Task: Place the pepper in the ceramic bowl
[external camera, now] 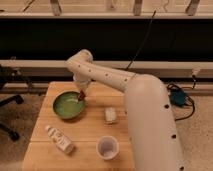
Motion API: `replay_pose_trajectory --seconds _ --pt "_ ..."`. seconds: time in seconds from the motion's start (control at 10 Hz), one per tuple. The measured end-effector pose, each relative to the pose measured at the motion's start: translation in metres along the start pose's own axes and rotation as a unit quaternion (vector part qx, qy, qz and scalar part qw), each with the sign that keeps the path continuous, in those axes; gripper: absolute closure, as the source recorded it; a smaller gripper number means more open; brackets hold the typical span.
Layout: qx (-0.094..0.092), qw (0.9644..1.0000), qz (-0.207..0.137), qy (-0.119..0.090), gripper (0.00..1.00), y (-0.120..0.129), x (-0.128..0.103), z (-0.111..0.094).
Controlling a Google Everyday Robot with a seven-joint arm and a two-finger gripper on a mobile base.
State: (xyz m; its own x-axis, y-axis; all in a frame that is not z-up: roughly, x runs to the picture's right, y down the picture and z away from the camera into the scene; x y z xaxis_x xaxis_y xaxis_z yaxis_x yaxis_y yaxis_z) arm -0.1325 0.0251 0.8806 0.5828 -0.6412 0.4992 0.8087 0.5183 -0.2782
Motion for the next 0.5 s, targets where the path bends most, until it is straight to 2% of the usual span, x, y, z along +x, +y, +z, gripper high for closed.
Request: replay_pose_trajectory --seconds 0.5 --pt "0.0 0.9998 -0.017 -0.009 1.0 -0.004 -0.015 0.003"
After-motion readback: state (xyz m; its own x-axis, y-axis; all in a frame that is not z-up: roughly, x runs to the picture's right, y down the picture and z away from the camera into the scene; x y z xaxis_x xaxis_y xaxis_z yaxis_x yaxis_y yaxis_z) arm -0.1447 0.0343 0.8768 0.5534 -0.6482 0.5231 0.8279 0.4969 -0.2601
